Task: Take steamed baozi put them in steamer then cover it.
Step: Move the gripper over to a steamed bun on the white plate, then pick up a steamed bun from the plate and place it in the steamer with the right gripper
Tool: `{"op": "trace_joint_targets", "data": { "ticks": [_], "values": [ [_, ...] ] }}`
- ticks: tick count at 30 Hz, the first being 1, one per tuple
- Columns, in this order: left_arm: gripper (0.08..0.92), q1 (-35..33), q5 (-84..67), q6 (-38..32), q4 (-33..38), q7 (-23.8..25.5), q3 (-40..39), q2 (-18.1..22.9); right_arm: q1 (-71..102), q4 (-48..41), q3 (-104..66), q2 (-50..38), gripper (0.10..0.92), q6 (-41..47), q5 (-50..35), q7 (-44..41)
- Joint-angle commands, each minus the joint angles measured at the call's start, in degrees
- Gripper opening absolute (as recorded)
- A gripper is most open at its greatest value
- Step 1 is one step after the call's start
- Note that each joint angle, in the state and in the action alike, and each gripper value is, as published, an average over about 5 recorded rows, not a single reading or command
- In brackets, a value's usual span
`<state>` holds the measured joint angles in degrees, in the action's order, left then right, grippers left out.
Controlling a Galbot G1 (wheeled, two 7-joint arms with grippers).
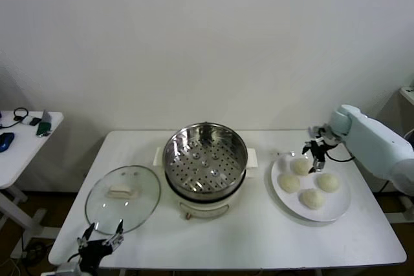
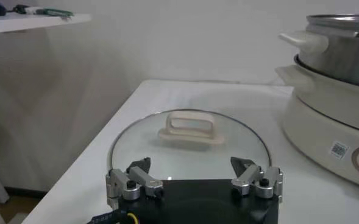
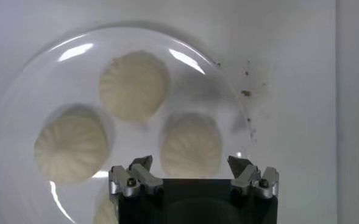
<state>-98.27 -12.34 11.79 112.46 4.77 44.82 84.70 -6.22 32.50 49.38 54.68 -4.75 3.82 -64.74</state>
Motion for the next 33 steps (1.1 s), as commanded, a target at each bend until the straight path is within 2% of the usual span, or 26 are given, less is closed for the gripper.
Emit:
{"op": "trace_joint_targets", "data": {
  "ticks": [1, 7, 14, 19, 23, 27, 33],
  "values": [
    [0.823, 0.2, -0.1, 0.0, -0.3, -0.1, -0.1, 0.0, 1.5, -4.2, -2.7, 2.7, 0.821, -0.9, 2.8, 1.2],
    [0.823, 0.5, -0.1, 0.0, -0.6, -0.2, -0.2, -0.2, 1.6, -4.9, -4.0, 3.6, 0.781, -1.5, 3.6, 3.2],
    [0.823, 0.3, -0.1, -0.3, 0.0, 0.0, -0.4, -0.2, 1.4, -3.4, -3.4, 2.7, 0.666, -1.4, 3.6, 2.2],
    [0.823, 0.4, 0.1, -0.2, -0.1, -0.1, -0.7, -0.1, 0.2, -1.5, -1.2, 1.7, 0.631, -1.5, 1.4, 1.7],
    [0.823, 0.5, 0.2, -0.2, 0.0, -0.1, -0.8, -0.1, -6.6, 5.1, 7.4, -1.0, 0.628, -2.0, -4.9, 1.2],
    [0.823, 0.7, 0.2, -0.1, 0.1, -0.1, -0.8, -0.2, -21.9, 15.8, 22.1, -3.3, 0.628, -3.9, -13.1, 0.8],
    [0.823, 0.5, -0.1, -0.3, 0.6, 0.0, -1.2, -0.6, -42.6, 29.9, 33.9, -0.3, 0.628, -8.7, -22.0, 0.9]
  ]
}}
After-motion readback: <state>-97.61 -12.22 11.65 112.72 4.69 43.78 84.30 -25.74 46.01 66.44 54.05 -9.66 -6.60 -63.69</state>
